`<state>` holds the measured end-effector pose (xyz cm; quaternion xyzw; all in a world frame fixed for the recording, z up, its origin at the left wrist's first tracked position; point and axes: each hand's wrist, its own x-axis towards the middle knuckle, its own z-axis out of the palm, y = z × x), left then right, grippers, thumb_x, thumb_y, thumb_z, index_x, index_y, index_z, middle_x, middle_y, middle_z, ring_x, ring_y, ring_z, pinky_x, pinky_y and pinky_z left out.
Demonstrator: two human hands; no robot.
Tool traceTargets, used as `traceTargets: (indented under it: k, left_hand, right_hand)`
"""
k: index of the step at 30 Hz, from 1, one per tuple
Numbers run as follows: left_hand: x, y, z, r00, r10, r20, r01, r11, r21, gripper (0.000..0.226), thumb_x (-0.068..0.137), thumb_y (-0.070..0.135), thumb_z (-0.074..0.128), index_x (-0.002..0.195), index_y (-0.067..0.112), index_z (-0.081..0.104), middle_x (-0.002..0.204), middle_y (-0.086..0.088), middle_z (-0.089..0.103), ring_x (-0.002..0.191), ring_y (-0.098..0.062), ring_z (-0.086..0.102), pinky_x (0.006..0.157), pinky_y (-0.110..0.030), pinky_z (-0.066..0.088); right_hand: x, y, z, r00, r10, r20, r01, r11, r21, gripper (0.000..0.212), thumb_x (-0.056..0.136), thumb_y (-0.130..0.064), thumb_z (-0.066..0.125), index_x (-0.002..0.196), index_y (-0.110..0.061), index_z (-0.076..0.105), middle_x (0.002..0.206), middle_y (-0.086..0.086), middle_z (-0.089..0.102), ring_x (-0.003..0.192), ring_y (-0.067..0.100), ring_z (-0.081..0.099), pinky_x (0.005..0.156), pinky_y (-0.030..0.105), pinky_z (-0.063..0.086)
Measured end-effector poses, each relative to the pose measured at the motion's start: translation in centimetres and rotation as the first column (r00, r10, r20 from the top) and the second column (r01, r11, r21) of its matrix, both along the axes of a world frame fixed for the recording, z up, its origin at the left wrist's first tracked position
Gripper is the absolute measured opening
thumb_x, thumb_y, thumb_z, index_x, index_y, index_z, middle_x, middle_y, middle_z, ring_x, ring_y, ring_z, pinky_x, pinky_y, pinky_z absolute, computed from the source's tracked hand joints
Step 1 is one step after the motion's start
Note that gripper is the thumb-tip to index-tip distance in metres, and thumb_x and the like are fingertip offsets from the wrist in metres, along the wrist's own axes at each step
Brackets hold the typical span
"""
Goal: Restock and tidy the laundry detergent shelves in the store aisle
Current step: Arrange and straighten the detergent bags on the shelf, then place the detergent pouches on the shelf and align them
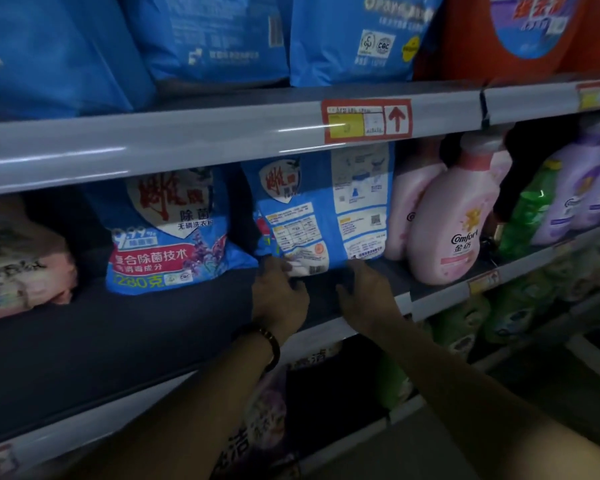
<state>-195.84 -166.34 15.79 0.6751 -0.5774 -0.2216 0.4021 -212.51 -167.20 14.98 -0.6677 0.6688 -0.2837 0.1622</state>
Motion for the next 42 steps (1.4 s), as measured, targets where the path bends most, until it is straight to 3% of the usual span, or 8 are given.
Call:
traceTargets:
  k: [11,14,18,25,32,37,40,42]
  left_hand:
    - [8.7,14.2,2.7,0.922,-0.363,0.134,0.351,0.931,0.102,0.007,0.093,0.030,0.068,0.087,0.027,0.068,0.078,0.013,0.070,0.073,0.010,0.065,0.067,-0.010,0.044]
    - [12.2,20.0,3.2,0.894,-0.382,0.235,0.365,0.924,0.111,0.046,0.086,0.067,0.055,0.079,0.023,0.067,0.071,0.011,0.069,0.071,0.005,0.065,0.068,-0.015,0.045]
    - [18.0,26.7,1.6,0.818,-0.420,0.394,0.367,0.907,0.207,0.033,0.100,0.048,0.056,0.084,0.023,0.070,0.071,0.014,0.067,0.075,0.000,0.065,0.075,-0.034,0.055]
    - [24.9,38.4,-1.8,0.888,-0.405,0.219,0.269,0.843,0.466,0.032,0.078,0.056,0.048,0.081,0.032,0.070,0.085,0.006,0.076,0.072,-0.008,0.073,0.069,-0.033,0.059]
    - [28.5,44.1,-8.8,0.938,-0.326,0.116,0.193,0.771,0.607,0.012,0.097,0.038,0.068,0.095,0.029,0.075,0.101,0.002,0.074,0.093,-0.019,0.072,0.083,-0.038,0.059]
    - [29.2,45.7,-13.2,0.960,-0.255,0.120,0.113,0.738,0.666,0.015,0.103,0.034,0.061,0.092,0.027,0.070,0.091,0.009,0.061,0.087,-0.012,0.060,0.079,-0.027,0.040]
    - [32.0,45.4,-20.9,0.946,-0.289,0.148,0.111,0.716,0.689,0.034,0.098,0.059,0.048,0.094,0.030,0.064,0.080,-0.002,0.058,0.071,-0.013,0.053,0.081,-0.036,0.043]
    - [32.6,44.4,-24.9,0.952,-0.303,0.041,0.181,0.667,0.722,0.059,0.093,0.081,0.038,0.106,0.030,0.066,0.095,-0.008,0.066,0.084,-0.025,0.066,0.086,-0.046,0.057]
  right_hand:
    - [5.6,10.8,3.6,0.987,0.157,0.031,-0.157,0.987,-0.031,0.024,0.096,-0.021,0.068,0.117,-0.009,0.070,0.116,0.013,0.074,0.113,0.035,0.069,0.096,0.036,0.050]
    - [8.3,15.3,3.9,0.975,0.213,0.071,-0.211,0.977,-0.028,0.025,0.095,-0.022,0.069,0.117,-0.013,0.074,0.117,0.009,0.076,0.113,0.027,0.070,0.102,0.033,0.051]
    - [12.3,21.4,4.0,0.946,0.301,0.116,-0.307,0.951,0.032,0.010,0.097,-0.024,0.062,0.100,-0.017,0.069,0.103,0.007,0.073,0.099,0.028,0.069,0.086,0.040,0.054]
    - [18.2,31.8,-0.6,0.934,0.329,0.139,-0.355,0.892,0.278,0.020,0.101,-0.023,0.064,0.115,-0.016,0.076,0.131,0.007,0.072,0.124,0.028,0.064,0.095,0.029,0.044]
    - [20.3,38.1,-9.3,0.956,0.195,0.218,-0.284,0.789,0.544,0.028,0.102,-0.022,0.062,0.124,-0.010,0.074,0.132,0.011,0.069,0.123,0.031,0.064,0.104,0.039,0.053]
    - [19.3,40.5,-14.1,0.938,0.345,0.019,-0.246,0.628,0.739,0.037,0.111,-0.013,0.046,0.142,0.000,0.061,0.151,0.019,0.055,0.141,0.035,0.052,0.111,0.036,0.042]
    - [19.4,40.4,-16.0,0.913,0.405,-0.044,-0.212,0.565,0.797,0.040,0.113,-0.012,0.037,0.148,0.000,0.052,0.153,0.022,0.052,0.139,0.036,0.052,0.107,0.038,0.045]
    - [20.3,39.9,-16.7,0.926,0.376,0.026,-0.236,0.525,0.818,0.031,0.110,-0.015,0.046,0.131,-0.002,0.064,0.136,0.020,0.063,0.121,0.034,0.062,0.092,0.039,0.049]
